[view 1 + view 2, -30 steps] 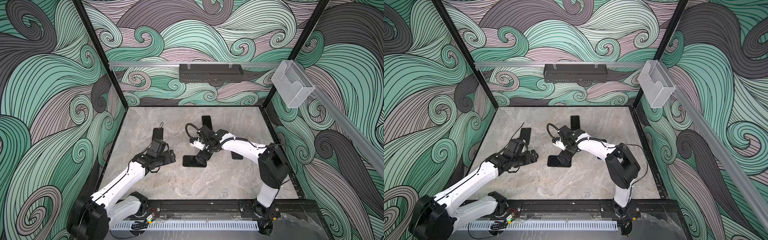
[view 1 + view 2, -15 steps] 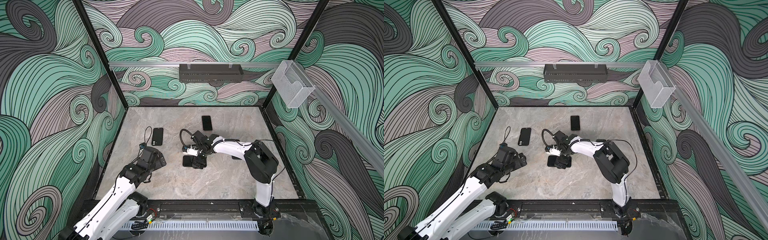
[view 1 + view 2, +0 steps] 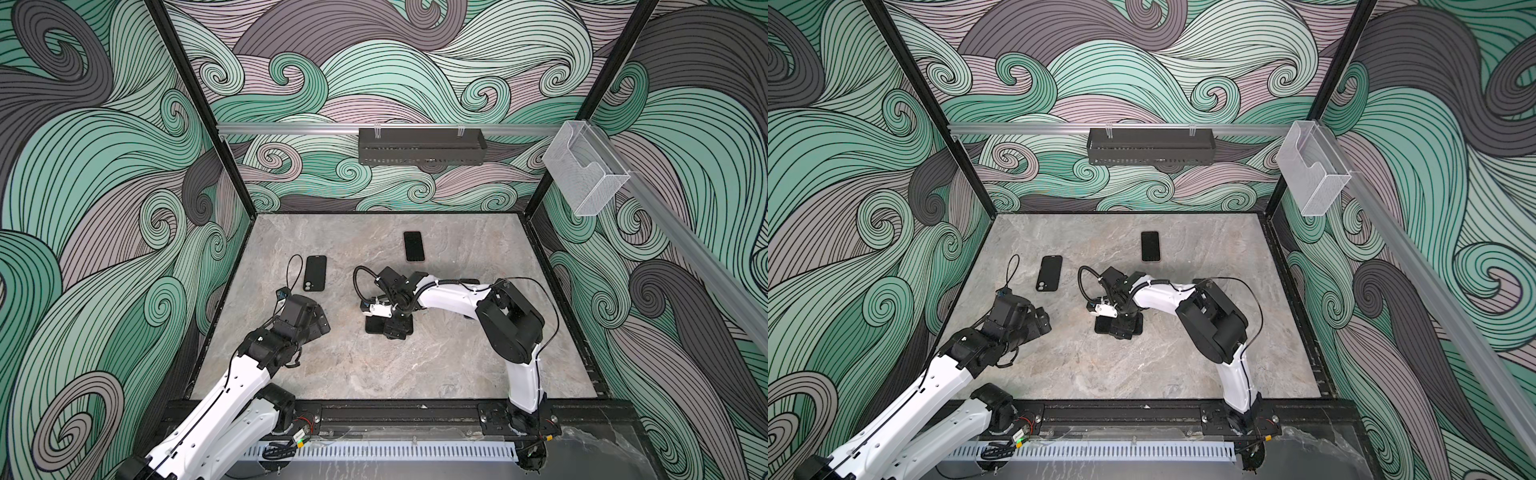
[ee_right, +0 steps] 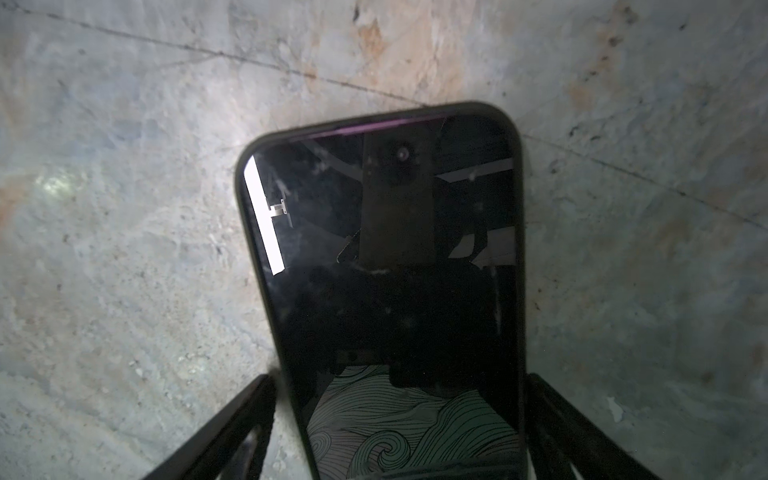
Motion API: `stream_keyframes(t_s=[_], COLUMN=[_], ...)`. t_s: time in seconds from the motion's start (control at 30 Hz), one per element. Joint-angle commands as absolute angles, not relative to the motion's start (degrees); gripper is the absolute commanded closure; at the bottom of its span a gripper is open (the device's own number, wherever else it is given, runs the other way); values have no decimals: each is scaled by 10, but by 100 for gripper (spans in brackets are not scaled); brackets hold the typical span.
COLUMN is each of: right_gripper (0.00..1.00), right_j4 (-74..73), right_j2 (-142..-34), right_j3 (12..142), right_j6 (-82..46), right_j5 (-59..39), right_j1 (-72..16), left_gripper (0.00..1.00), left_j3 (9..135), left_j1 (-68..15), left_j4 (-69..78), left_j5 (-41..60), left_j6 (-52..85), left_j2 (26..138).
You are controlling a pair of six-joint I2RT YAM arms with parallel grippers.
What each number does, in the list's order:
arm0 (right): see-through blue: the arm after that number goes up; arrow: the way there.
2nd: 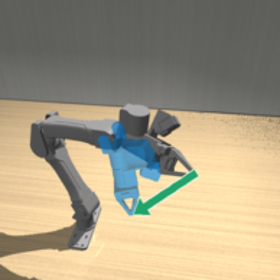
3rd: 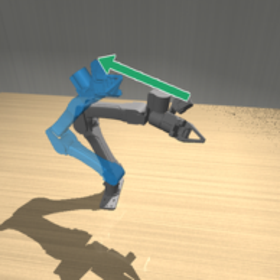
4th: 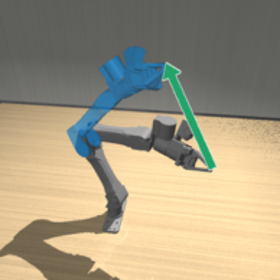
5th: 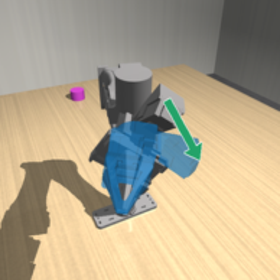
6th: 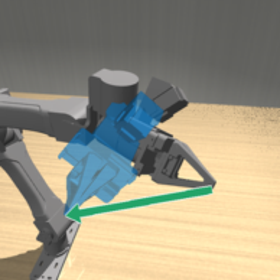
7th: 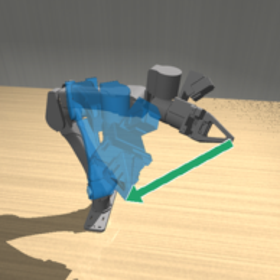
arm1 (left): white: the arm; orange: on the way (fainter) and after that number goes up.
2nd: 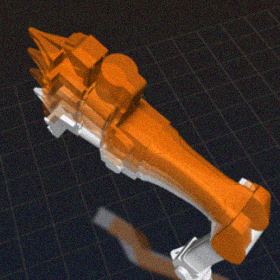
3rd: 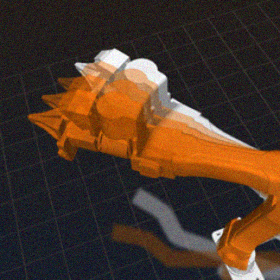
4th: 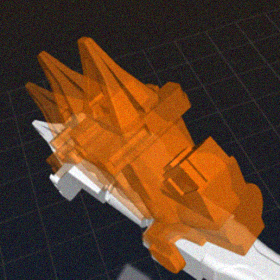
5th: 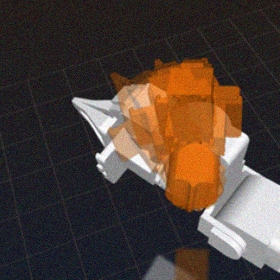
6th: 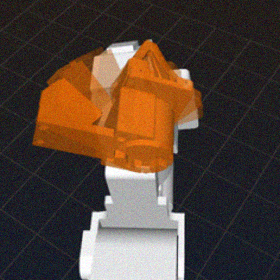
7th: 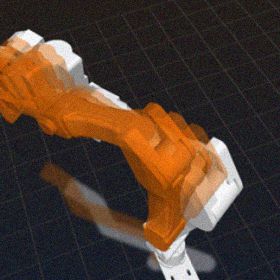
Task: Put the phone into the phone case
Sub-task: 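Carry the cased phone farther from the robot toward the pink-cased phone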
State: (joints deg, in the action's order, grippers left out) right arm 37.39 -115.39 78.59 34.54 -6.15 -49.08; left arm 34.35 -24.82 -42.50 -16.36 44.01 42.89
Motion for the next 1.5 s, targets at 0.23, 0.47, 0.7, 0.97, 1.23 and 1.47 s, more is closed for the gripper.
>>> stream_keyframes(t_s=[0.23,0.47,0.7,0.97,1.23,1.47], right_gripper=[31,45,64,80,92,93], right_j4=[410,407,395,382,389,405], right_j2=[-1186,-1183,-1139,-1075,-1045,-1064], right_j3=[804,810,811,812,846,900], right_j6=[362,327,238,139,32,-38], right_j5=[-23,-35,-65,-102,-59,14], right_j1=[-493,-492,-480,-431,-358,-306], left_gripper=[1,1,2,3,4,4], left_j3=[349,350,348,350,360,371], left_j1=[-244,-243,-243,-242,-242,-242], left_j4=[-437,-435,-415,-393,-382,-378], left_j5=[-182,-183,-164,-139,-108,-94], left_j6=[432,429,408,383,367,357], left_j2=[425,426,426,429,439,449])
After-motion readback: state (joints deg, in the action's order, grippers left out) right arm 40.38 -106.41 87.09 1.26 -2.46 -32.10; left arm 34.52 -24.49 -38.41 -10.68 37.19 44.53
